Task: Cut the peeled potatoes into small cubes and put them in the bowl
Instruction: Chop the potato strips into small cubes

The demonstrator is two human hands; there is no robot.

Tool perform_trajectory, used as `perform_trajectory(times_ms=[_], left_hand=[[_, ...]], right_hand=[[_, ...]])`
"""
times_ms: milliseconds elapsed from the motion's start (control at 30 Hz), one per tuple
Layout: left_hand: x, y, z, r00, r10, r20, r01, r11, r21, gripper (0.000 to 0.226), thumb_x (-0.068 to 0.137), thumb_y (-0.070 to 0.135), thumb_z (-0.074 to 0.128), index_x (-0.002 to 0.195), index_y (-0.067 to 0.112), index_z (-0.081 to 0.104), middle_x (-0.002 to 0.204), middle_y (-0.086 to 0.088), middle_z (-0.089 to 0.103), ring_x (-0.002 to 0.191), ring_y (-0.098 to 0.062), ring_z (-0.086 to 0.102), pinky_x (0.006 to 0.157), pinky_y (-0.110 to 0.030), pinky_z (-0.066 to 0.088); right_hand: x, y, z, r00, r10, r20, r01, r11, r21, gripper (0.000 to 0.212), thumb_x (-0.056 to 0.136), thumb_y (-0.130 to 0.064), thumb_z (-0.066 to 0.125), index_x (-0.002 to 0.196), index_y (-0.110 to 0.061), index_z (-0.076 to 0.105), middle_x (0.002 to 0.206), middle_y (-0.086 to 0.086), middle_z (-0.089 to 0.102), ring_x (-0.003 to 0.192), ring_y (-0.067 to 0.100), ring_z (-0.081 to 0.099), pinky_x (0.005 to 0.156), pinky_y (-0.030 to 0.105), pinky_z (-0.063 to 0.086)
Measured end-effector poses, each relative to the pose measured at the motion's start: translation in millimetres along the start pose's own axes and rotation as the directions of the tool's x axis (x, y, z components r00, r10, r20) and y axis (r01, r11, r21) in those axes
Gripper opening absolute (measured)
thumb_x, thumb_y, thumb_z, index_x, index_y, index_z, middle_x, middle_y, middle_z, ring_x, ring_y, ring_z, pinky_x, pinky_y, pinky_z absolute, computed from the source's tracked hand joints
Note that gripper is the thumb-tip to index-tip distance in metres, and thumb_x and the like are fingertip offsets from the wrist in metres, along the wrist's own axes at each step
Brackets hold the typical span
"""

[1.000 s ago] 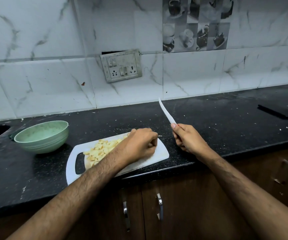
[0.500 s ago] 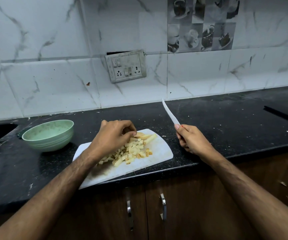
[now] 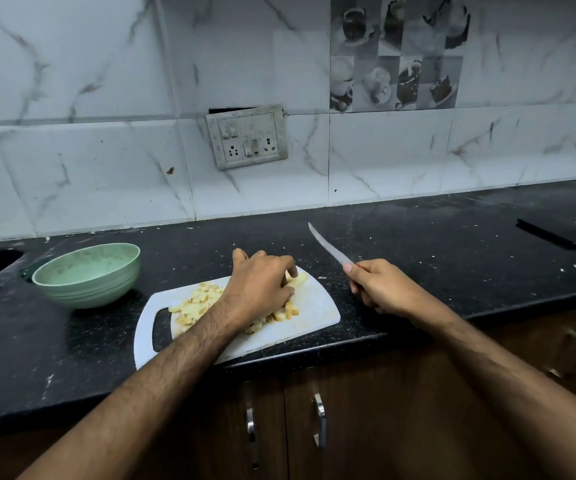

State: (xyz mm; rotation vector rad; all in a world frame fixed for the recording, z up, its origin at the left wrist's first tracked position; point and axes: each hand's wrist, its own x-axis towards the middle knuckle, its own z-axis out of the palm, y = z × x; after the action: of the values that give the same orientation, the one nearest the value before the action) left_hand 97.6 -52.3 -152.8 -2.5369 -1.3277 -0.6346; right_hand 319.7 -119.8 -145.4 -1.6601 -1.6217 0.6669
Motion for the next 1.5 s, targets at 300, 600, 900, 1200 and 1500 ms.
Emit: perform_trajectory(times_ms=[300, 600, 900, 1200, 1500], left_hand=[[-4.0, -0.9, -2.8, 0.999, 0.001, 0.042, 0.004, 0.992, -0.125, 0.018, 0.091, 0.041, 0.068, 0.108, 0.038, 0.071, 0.085, 0.020, 0.068, 0.098, -0.004, 0.056, 0.080, -0.038, 0.017], [-4.2, -3.7, -11.7, 0.986, 0.062, 0.156, -0.041, 0.991, -0.130, 0.021, 0.091, 0.039, 0.072, 0.112, 0.041, 0.074, 0.101, 0.018, 0.066, 0.109, -0.005, 0.046, 0.076, -0.036, 0.013], [-0.8, -7.7, -7.2, 0.981, 0.126, 0.147, -0.120, 0.992, -0.044, 0.015, 0.095, 0.027, 0.069, 0.106, 0.033, 0.077, 0.103, 0.015, 0.068, 0.102, -0.004, 0.043, 0.079, -0.036, 0.016], [-5.8, -7.6, -7.2, 0.984, 0.109, 0.141, -0.104, 0.994, -0.046, 0.023, 0.096, 0.033, 0.067, 0.115, 0.045, 0.072, 0.103, 0.022, 0.062, 0.104, -0.003, 0.041, 0.087, -0.038, 0.021], [-4.9, -9.8, -2.6, 0.983, 0.135, 0.121, -0.128, 0.990, -0.062, 0.019, 0.095, 0.034, 0.068, 0.110, 0.045, 0.074, 0.097, 0.025, 0.057, 0.099, -0.002, 0.039, 0.083, -0.036, 0.017]], right_hand=[[-47.6, -21.5, -19.0, 0.998, 0.013, 0.065, 0.029, 0.793, -0.608, 0.049, 0.104, -0.047, 0.038, 0.075, -0.020, 0.068, 0.062, -0.008, 0.058, 0.068, 0.011, 0.059, 0.070, 0.034, 0.046], [-53.6, -31.9, -9.1, 0.999, -0.002, 0.043, 0.036, 0.588, -0.808, 0.036, 0.104, -0.049, 0.028, 0.087, -0.024, 0.047, 0.101, 0.004, 0.062, 0.095, 0.028, 0.060, 0.072, 0.038, 0.040], [-47.6, -39.5, 3.8, 0.996, -0.006, 0.088, 0.076, 0.561, -0.824, 0.032, 0.105, -0.042, 0.032, 0.101, -0.019, 0.054, 0.109, 0.006, 0.063, 0.095, 0.027, 0.060, 0.073, 0.037, 0.039], [-51.8, -40.7, -5.1, 0.993, -0.090, 0.078, 0.111, 0.465, -0.879, 0.038, 0.105, -0.045, 0.028, 0.096, -0.022, 0.057, 0.106, 0.005, 0.066, 0.097, 0.029, 0.063, 0.071, 0.036, 0.038], [-49.7, -39.7, -3.0, 0.995, 0.000, 0.098, 0.081, 0.553, -0.829, 0.035, 0.103, -0.046, 0.032, 0.098, -0.022, 0.056, 0.109, 0.005, 0.065, 0.097, 0.028, 0.061, 0.074, 0.037, 0.041]])
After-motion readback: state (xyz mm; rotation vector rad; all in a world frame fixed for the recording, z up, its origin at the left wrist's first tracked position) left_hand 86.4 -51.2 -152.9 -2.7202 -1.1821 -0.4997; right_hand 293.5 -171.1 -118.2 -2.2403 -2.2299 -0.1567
